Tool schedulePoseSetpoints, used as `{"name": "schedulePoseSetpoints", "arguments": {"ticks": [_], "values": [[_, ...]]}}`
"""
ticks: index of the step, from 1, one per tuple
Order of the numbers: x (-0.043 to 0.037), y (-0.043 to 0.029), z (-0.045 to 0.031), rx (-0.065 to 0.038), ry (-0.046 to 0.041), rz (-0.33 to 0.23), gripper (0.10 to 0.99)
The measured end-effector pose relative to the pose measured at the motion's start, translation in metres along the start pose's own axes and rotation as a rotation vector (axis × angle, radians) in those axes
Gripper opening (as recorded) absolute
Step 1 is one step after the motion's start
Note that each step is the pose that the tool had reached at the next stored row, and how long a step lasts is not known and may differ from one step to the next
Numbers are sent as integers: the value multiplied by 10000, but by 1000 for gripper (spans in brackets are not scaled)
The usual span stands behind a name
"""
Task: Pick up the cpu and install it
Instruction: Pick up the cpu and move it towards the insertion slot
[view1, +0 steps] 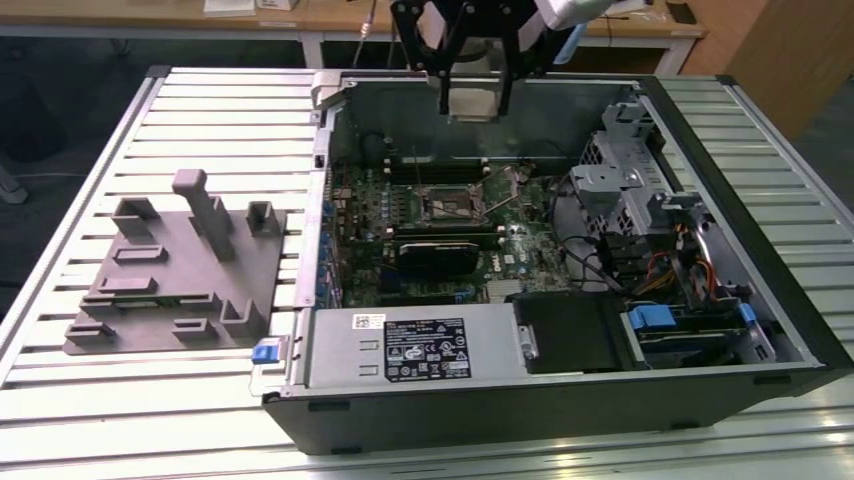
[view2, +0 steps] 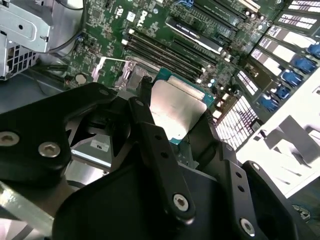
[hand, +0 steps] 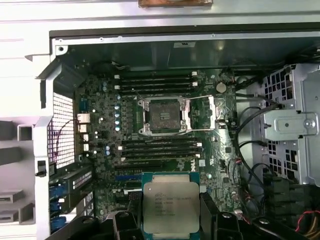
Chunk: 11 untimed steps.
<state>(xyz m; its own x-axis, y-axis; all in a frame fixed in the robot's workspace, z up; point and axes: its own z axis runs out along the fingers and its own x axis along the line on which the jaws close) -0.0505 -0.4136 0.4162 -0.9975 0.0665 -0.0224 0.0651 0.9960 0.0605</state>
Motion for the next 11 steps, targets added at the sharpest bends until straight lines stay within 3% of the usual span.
{"name": "schedulePoseSetpoints", "arguments": {"ticks": [11], "values": [[-9, -10, 200, -1, 0, 0, 541]]}}
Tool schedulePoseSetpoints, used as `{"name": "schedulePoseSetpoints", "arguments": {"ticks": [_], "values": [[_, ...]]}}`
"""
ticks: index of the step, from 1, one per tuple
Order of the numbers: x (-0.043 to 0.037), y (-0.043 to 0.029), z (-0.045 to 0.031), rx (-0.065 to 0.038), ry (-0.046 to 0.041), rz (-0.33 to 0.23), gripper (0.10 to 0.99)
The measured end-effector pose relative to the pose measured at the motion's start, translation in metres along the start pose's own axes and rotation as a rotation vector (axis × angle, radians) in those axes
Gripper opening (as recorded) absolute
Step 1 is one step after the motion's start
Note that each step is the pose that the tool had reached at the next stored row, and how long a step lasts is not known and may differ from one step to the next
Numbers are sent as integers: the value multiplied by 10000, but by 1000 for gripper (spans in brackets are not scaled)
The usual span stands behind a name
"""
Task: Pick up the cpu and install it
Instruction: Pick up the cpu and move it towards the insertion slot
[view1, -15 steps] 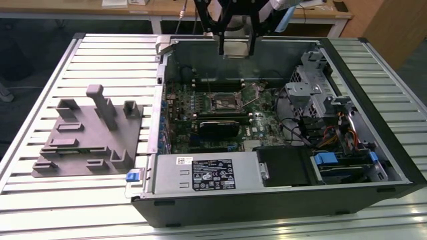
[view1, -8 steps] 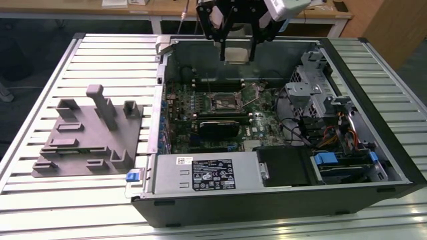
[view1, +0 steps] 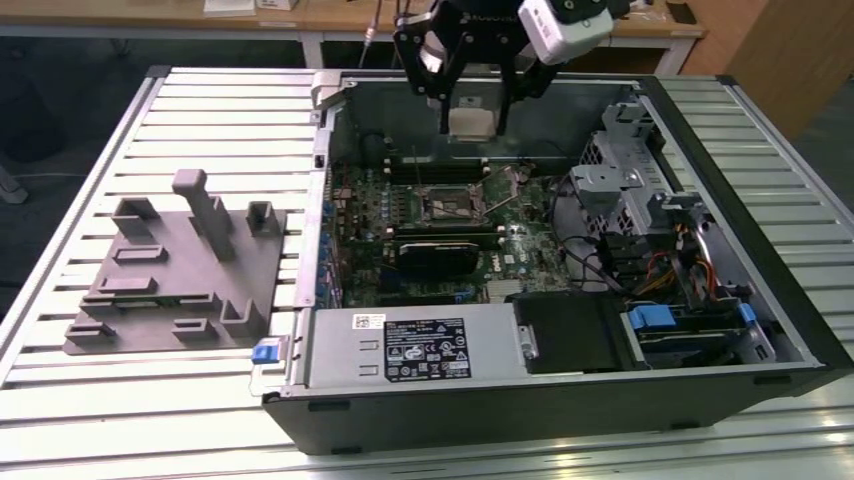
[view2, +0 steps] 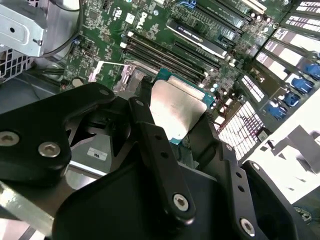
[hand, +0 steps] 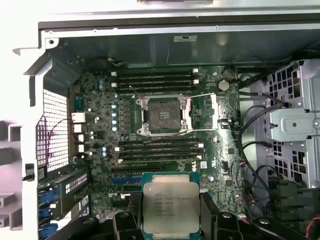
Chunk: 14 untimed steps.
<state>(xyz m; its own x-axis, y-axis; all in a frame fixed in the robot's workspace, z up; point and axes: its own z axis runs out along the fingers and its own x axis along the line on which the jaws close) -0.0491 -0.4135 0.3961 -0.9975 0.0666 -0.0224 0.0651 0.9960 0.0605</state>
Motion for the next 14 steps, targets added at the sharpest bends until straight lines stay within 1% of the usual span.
{"name": "schedulePoseSetpoints", "arguments": {"ticks": [11, 12, 13, 14], "values": [[4, -11, 199, 2, 0, 0, 541], [6, -17, 301, 14, -1, -1, 541], [7, -19, 348, 21, -1, -1, 541], [7, -21, 366, 23, -1, -1, 541]]}}
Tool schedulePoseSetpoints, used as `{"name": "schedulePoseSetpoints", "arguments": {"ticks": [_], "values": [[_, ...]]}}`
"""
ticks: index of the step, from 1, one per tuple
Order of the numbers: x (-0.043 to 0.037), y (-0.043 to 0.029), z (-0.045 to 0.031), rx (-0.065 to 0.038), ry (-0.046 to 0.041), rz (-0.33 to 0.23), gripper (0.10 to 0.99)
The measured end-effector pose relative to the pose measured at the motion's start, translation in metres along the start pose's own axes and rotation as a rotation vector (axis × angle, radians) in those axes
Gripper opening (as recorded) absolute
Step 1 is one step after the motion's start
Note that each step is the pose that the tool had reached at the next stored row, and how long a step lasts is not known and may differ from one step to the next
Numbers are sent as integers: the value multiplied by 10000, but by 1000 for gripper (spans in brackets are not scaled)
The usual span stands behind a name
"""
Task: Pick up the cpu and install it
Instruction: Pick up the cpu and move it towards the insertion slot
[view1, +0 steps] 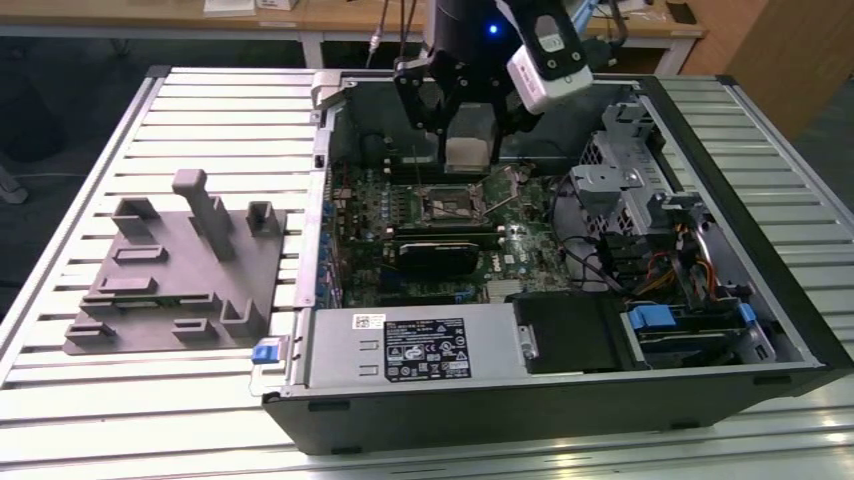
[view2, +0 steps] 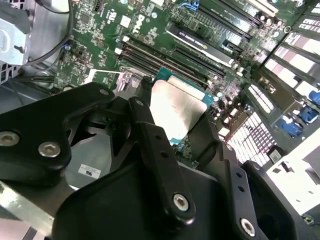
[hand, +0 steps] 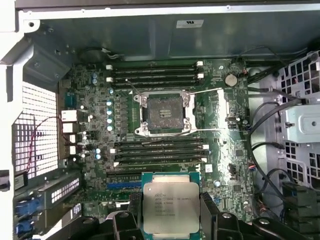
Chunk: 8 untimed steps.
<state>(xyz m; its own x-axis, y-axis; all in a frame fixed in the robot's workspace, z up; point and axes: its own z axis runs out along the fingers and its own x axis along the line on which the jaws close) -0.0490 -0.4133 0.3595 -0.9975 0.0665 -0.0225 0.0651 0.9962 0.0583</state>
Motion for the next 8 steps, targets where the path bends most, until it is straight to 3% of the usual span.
{"name": "schedulePoseSetpoints", "arguments": {"ticks": [8], "values": [[2, -8, 146, 5, -1, 0, 541]]}}
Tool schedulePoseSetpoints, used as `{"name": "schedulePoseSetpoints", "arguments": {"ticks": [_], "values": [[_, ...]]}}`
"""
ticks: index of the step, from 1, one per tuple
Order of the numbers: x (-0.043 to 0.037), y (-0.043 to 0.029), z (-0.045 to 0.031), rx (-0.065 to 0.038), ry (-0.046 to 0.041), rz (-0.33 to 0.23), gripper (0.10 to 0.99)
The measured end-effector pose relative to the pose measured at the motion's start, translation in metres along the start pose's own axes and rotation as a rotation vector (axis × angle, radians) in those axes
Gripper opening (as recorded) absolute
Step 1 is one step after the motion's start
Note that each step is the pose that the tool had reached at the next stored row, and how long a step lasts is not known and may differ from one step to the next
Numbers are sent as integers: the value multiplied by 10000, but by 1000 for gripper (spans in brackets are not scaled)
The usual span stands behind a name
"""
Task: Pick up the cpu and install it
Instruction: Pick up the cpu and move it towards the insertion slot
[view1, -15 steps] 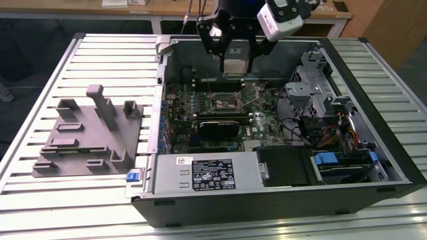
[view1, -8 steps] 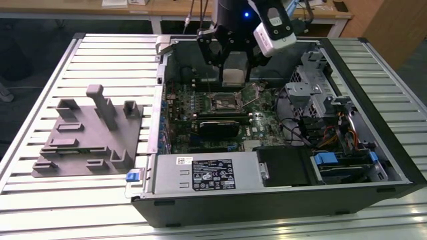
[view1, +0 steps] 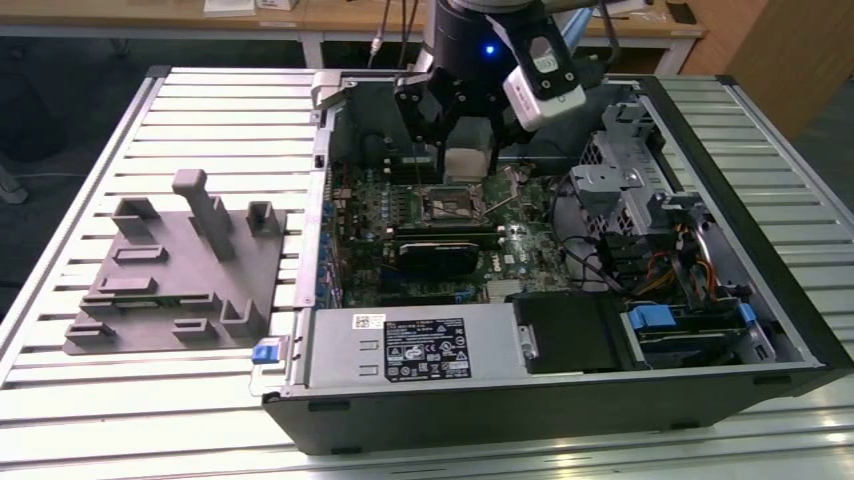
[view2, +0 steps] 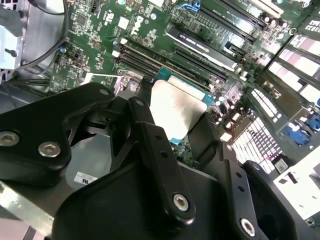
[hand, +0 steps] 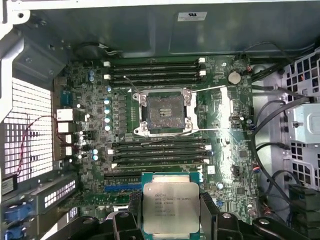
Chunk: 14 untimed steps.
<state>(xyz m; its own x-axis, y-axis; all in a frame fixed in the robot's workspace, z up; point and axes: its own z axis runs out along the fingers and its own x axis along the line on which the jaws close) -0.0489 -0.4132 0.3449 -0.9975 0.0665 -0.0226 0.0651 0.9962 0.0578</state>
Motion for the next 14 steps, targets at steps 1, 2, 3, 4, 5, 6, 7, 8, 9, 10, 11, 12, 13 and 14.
{"name": "schedulePoseSetpoints", "arguments": {"ticks": [1, 2, 3, 4, 5, 6, 7, 8, 9, 10, 11, 12, 13, 14], "values": [[0, 0, 18, 1, 0, -1, 541], [0, 1, 35, 1, 0, -2, 541], [0, 2, 53, 2, 1, -1, 541], [0, 3, 73, 1, 0, -1, 541], [-1, 5, 90, 0, 0, 0, 541], [-2, 9, 110, 2, 1, 0, 541], [-3, 15, 128, 3, 1, 1, 541], [-3, 22, 146, 2, 0, 1, 541], [-4, 30, 165, 2, 0, 1, 541], [-4, 39, 183, 2, 1, 0, 541], [-4, 50, 202, 2, 1, 0, 541], [-4, 63, 221, 1, 0, 0, 541], [-3, 77, 240, 1, 0, 0, 541], [-3, 91, 260, 2, 1, 0, 541]]}}
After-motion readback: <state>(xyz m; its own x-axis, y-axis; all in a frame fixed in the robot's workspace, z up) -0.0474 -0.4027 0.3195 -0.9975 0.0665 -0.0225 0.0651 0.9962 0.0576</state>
